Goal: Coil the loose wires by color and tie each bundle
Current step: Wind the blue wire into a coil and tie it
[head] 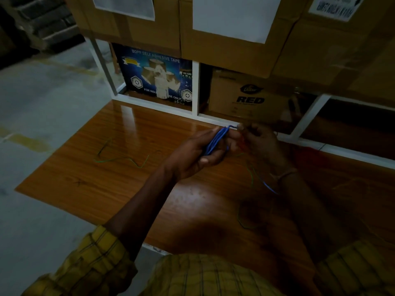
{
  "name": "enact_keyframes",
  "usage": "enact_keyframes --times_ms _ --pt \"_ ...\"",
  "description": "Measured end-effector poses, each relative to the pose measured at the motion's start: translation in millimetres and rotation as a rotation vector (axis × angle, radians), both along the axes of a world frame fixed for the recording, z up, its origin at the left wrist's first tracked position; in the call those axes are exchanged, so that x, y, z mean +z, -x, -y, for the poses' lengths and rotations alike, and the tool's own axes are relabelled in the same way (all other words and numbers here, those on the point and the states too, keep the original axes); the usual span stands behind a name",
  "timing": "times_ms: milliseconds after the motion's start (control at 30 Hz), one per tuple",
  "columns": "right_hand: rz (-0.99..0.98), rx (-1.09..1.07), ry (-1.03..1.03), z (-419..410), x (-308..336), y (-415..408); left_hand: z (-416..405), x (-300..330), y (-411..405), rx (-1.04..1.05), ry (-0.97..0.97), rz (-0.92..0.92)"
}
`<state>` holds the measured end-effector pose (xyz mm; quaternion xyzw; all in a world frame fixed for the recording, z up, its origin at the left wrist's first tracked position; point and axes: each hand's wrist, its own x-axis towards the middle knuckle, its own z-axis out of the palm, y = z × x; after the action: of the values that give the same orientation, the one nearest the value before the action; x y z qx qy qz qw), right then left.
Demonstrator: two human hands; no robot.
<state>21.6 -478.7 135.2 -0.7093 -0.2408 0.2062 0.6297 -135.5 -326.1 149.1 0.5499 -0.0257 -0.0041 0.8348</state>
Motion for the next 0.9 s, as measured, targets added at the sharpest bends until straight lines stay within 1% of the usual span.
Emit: enact_keyframes --times_ms 100,200,300,400,467,533,567,633,700,733,800,900 --pt "-0.099 0.141 0.078 8 -18 25 -3 7 -3 0.051 0.096 0.068" --pt "-0.027 0.338 0.248 13 -25 49 -5 11 -8 0.103 0.156 0.069" --pt "0.035 0.506 0.437 14 -19 66 -6 8 -15 0.157 0.124 0.036" --pt "0.205 0.722 0.612 22 1 72 -7 0 -26 0.271 -0.019 -0.016" --pt "0.275 0.848 0.637 29 17 73 -8 -6 -32 0.330 -0.155 -0.019" --pt "0.310 0.913 0.633 35 35 71 -9 -12 -34 0.368 -0.356 -0.012" --pt "0.298 0.920 0.615 38 45 69 -9 -15 -34 0.374 -0.463 -0.014" --pt "0.254 0.872 0.493 44 64 61 -11 -22 -33 0.370 -0.638 -0.014" --pt "0.257 0.763 0.339 51 82 53 -13 -25 -29 0.338 -0.756 -0.020" --pt "0.268 0.694 0.274 55 88 46 -13 -25 -25 0.310 -0.785 -0.031" --pt "0.269 0.538 0.173 58 91 29 -11 -23 -18 0.243 -0.742 -0.065" --pt "0.280 0.296 0.108 53 81 3 -6 -16 -8 0.146 -0.589 -0.065"
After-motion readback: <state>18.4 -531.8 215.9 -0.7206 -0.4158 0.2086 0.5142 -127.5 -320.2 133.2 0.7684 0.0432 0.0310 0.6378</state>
